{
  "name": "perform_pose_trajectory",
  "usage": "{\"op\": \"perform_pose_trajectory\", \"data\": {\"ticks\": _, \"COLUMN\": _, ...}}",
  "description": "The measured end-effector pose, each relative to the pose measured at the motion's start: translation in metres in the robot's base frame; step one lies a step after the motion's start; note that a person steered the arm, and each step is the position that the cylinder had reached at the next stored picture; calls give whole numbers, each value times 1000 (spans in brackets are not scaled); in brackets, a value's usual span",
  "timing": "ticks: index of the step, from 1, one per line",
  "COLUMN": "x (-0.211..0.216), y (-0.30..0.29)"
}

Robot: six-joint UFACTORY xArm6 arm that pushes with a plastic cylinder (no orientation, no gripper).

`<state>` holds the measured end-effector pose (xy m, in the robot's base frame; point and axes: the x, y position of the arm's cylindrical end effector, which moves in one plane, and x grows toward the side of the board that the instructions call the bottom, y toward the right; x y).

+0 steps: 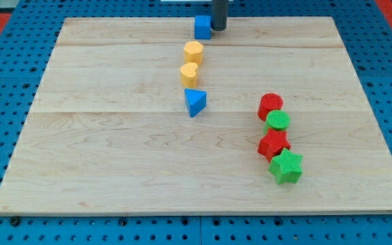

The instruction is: Nudge red star along with green star a bit right

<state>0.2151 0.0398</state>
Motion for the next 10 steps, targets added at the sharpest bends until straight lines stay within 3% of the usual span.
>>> {"op": "perform_pose_trajectory", "data": {"ticks": 2, "x": -2, "y": 3}}
{"op": "perform_pose_trajectory", "data": {"ticks": 4, "x": 54, "y": 115}}
{"op": "perform_pose_trajectory", "data": {"ticks": 5, "x": 56, "y": 132}}
{"op": "perform_pose_trajectory", "data": {"ticks": 9, "x": 126, "y": 106}}
{"op": "perform_pose_trajectory", "data": {"ticks": 10, "x": 127, "y": 119}}
